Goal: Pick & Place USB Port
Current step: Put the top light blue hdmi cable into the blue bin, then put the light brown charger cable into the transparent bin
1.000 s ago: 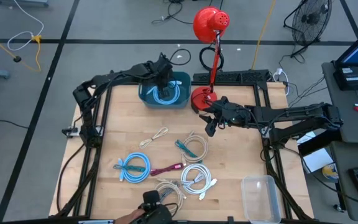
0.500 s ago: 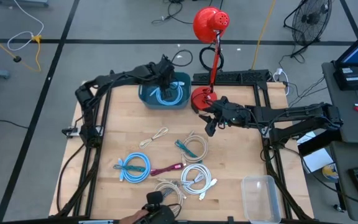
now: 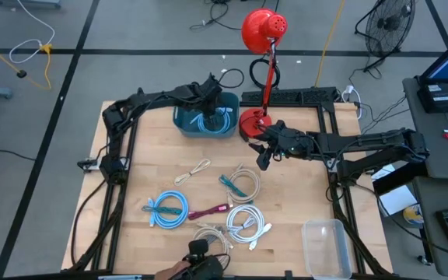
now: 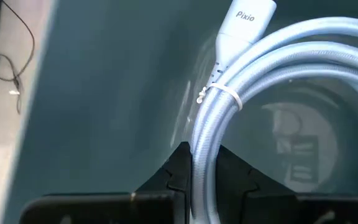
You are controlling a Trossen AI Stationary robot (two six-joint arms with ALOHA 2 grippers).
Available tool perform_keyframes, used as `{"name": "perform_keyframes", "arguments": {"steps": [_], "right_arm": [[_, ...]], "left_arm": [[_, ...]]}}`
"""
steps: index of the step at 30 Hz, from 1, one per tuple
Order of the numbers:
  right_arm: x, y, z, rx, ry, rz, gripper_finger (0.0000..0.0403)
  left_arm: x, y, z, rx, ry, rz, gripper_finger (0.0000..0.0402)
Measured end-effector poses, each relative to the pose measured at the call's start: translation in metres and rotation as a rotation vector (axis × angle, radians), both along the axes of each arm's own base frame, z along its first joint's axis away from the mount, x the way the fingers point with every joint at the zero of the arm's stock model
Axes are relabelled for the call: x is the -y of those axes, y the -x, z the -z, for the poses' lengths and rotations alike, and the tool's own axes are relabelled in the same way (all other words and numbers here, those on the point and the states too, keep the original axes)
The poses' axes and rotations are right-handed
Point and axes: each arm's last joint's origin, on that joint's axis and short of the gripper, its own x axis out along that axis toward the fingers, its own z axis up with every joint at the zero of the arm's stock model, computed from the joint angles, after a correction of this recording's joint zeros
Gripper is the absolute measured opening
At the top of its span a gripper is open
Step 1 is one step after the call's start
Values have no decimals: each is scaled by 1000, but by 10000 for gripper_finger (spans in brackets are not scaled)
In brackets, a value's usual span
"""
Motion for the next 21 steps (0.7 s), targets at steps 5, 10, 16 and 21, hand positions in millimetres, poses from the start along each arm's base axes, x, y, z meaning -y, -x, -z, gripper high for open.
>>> {"name": "perform_keyframes", "arguments": {"steps": [5,10,16,21], "right_arm": [[0,0,0,-1,2,-1,155],[0,0,0,-1,2,-1,155],[0,0,0,-1,2,-1,155],[0,0,0,-1,2,-1,155]], "left_arm": [[1,-2,0,20,13,17,48],[4,-3,0,35,44,22,38],[8,-6,0,8,3,-10,84],[9,-7,-1,-17,-40,-43,142]]}}
